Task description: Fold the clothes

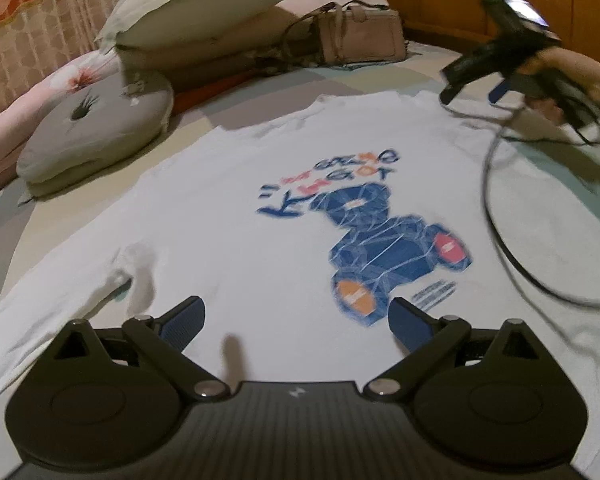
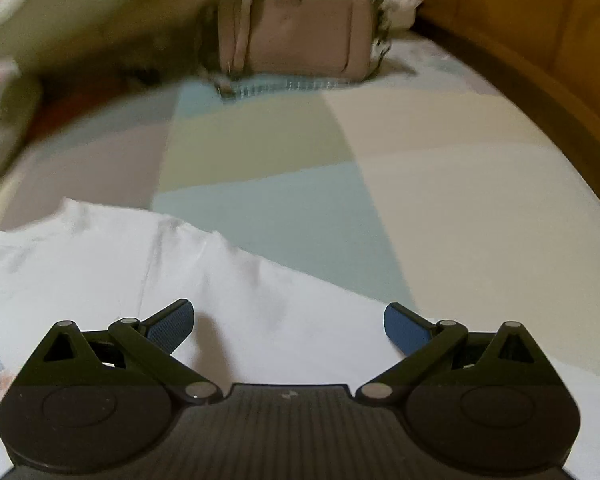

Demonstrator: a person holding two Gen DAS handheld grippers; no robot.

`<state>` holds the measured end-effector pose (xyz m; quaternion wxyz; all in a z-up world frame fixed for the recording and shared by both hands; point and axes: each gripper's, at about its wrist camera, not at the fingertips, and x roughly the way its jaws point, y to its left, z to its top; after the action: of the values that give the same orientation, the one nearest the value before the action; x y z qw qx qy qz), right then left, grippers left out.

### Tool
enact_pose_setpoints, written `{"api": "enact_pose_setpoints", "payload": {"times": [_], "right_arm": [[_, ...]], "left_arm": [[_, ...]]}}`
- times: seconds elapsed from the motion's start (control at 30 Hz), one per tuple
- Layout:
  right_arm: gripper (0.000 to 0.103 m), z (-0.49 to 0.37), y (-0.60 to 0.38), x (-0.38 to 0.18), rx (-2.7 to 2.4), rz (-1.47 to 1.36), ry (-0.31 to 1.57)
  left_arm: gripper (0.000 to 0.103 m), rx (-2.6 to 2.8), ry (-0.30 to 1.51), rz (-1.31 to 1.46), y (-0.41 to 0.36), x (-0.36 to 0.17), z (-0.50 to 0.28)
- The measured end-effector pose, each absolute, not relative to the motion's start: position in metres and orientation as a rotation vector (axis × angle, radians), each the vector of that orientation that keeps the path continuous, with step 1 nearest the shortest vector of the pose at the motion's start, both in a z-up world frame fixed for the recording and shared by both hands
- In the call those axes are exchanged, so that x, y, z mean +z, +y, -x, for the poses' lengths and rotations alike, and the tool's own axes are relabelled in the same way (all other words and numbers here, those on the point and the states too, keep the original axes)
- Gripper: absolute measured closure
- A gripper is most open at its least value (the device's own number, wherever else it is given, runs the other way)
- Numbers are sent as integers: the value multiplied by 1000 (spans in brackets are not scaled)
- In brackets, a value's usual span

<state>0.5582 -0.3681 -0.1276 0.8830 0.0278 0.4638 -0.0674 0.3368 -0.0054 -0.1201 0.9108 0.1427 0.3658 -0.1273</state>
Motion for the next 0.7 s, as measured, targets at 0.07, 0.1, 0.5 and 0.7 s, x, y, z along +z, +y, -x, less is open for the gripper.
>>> {"api": "enact_pose_setpoints", "payload": {"times": [0.07, 0.1, 0.5, 0.7], "right_arm": [[0, -577, -362, -131, -162, -62, 967], [0, -583, -365, -133, -182, -69, 952], [0, -519, -330, -79, 6, -43, 870], [0, -423, -283, -88, 110, -48, 845]], "left_arm": [[5, -252, 760, -292, 3, -124, -337], [5, -251, 765, -281, 8, -127, -337], [4, -275, 809, -61, 38, -130, -343], [4, -261, 777, 45, 57, -99, -353]]}}
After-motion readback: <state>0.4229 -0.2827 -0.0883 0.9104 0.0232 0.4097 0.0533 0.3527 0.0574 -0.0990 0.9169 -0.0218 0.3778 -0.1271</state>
